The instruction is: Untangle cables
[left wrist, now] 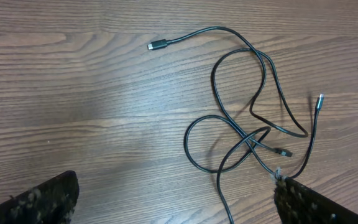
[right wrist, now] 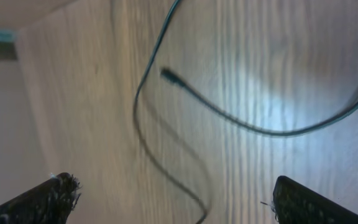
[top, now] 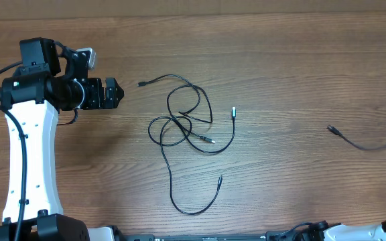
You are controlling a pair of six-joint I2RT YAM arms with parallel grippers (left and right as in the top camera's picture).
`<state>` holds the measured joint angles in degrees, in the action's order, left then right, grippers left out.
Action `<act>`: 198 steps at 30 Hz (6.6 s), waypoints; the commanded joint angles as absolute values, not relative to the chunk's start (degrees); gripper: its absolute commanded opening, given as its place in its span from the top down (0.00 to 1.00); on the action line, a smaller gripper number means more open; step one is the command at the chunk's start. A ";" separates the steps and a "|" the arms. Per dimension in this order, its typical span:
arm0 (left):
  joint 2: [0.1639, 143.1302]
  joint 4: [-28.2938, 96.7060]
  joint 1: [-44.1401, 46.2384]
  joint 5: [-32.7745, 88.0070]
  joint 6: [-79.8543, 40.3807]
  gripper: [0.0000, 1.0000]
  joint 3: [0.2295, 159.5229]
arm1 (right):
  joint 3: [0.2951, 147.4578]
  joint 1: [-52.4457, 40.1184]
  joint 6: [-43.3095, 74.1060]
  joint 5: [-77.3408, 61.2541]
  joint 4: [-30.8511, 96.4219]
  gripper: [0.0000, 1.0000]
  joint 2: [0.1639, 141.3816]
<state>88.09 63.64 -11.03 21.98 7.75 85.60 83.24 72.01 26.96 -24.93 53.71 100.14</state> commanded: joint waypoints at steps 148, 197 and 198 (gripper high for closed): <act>88.07 63.64 -11.18 21.85 8.99 0.00 86.52 | 96.55 57.30 -16.86 46.24 47.40 0.94 102.54; 88.07 63.61 -11.18 21.85 9.02 0.01 86.52 | 92.82 4.16 -16.58 -36.91 73.56 0.00 102.67; 88.07 63.61 -11.18 21.85 8.99 0.00 86.52 | 92.53 2.28 -16.58 -35.81 72.93 0.00 102.67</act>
